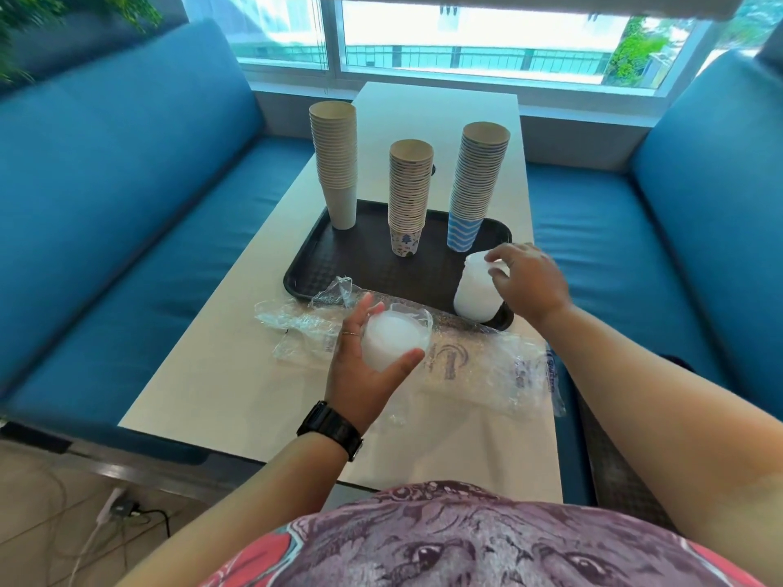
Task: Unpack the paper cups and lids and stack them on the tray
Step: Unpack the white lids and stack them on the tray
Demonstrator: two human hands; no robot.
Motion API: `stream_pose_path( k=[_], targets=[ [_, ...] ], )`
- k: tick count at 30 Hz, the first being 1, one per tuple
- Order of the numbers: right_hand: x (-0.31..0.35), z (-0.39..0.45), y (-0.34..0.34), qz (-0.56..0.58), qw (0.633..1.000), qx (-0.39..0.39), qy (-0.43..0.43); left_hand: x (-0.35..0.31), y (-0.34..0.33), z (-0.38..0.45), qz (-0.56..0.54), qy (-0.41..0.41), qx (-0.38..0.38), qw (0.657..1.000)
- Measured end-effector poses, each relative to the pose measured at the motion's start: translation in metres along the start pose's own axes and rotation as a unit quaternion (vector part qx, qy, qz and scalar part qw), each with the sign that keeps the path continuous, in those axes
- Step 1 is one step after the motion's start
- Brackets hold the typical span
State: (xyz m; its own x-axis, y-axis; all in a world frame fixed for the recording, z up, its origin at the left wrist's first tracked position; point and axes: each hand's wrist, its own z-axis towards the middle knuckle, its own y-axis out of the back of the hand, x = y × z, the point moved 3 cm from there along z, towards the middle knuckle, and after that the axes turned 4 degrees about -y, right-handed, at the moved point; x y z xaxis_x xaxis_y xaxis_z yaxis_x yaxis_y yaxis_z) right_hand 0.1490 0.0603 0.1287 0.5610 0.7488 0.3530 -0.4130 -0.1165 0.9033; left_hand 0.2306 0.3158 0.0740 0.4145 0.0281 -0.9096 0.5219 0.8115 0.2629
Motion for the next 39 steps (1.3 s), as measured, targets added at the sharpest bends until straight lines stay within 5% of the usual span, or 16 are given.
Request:
stream_pose_path(
  k=[23,26,29,32,36,39],
  targets=[
    [-0.009,-0.016,-0.018,-0.123,0.991,0.023,0.05,-0.001,-0.002,-0.001,-0.011,0.006,-0.007,1.0],
    [0.003,-0.021,-0.014,-0.076,0.996,-0.002,0.05,-0.003,0.001,-0.001,-0.011,0.006,-0.007,1.0],
    [0.033,-0.034,-0.004,0.087,0.996,-0.027,0.012,-0.004,0.003,-0.002,-0.009,0.01,-0.007,1.0],
    [0.069,-0.05,-0.003,0.297,0.944,0.112,-0.086,-0.007,0.004,-0.003,-0.004,0.008,-0.005,1.0],
    [0.091,-0.069,-0.02,0.462,0.777,0.356,-0.239,-0.01,0.007,-0.003,0.006,0.002,-0.004,1.0],
    [0.098,-0.083,-0.024,0.524,0.669,0.45,-0.275,-0.015,0.009,-0.004,0.009,-0.007,-0.001,1.0]
  ],
)
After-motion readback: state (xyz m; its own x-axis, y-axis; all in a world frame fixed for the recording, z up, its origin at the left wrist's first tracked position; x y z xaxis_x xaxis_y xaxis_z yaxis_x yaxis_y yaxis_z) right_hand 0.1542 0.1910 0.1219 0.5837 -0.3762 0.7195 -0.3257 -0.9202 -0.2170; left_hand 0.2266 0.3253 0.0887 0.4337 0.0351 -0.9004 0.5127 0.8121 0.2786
